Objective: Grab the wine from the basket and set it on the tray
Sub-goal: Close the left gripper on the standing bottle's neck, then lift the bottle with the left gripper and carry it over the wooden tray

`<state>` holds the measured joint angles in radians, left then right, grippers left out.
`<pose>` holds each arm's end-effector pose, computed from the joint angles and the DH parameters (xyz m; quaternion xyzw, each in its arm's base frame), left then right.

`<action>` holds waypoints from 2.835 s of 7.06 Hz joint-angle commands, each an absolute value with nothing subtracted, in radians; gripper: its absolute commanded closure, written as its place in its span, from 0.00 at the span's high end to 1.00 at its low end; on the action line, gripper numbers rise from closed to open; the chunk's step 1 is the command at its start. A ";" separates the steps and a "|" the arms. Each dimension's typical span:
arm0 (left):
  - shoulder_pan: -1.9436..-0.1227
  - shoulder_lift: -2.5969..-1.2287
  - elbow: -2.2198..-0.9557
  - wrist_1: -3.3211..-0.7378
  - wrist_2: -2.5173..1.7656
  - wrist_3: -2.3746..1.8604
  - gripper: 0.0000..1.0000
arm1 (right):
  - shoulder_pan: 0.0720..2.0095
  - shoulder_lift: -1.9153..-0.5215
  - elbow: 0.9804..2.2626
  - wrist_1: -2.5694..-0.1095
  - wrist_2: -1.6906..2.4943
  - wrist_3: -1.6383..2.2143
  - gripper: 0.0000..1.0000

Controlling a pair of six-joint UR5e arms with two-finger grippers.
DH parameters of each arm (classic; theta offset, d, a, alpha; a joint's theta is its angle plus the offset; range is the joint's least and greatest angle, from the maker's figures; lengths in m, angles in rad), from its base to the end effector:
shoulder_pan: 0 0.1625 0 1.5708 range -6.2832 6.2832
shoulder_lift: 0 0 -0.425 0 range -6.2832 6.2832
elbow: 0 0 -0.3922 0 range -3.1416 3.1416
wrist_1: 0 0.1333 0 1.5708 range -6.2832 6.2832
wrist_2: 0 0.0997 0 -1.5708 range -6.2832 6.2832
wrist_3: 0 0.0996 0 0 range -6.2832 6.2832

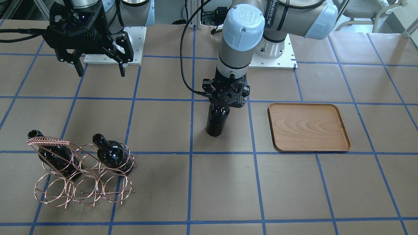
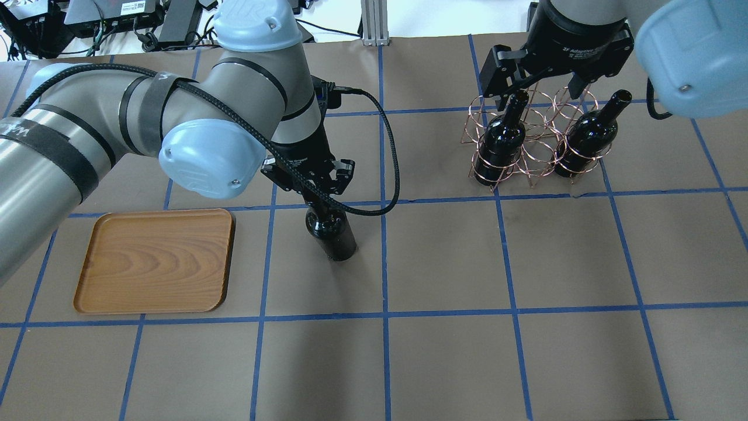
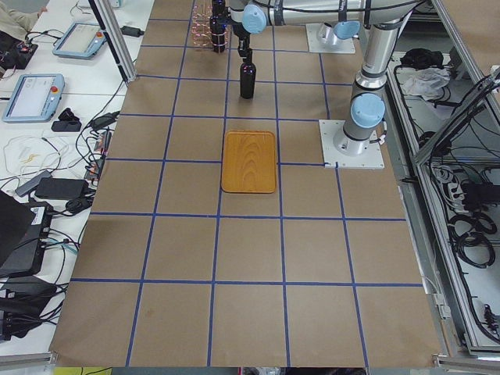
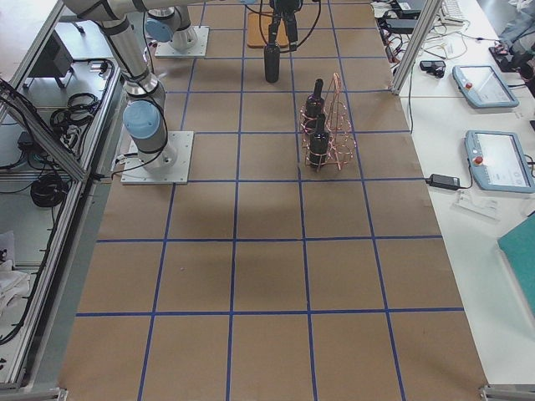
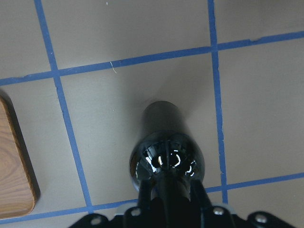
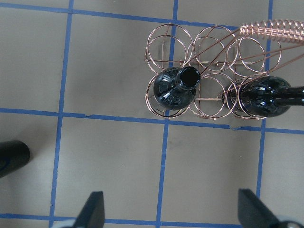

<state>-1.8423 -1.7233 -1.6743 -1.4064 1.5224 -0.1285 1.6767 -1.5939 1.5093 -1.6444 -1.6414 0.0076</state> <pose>-0.2763 -0.4776 0.3751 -0.0702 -0.9962 -0.0497 0.0146 0.1779 -0.4790 0.5381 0.0462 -0.9952 0.0808 0.0306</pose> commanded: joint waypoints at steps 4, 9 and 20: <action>-1.842 -1.726 -1.675 -1.408 1.513 -0.129 0.98 | 1.677 -1.594 1.511 -1.644 -1.641 0.008 1.00; -1.847 -1.723 -1.675 -1.419 1.479 -0.130 0.36 | 1.678 -1.594 1.511 -1.644 -1.641 0.008 1.00; -1.297 -1.649 -1.557 -1.589 1.718 0.440 0.00 | 1.677 -1.594 1.511 -1.646 -1.640 0.009 1.00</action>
<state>-1.4095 -1.6614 -1.5246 -1.5938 1.7207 0.3430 1.6765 -1.5939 1.5109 -1.6465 -1.6399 0.0087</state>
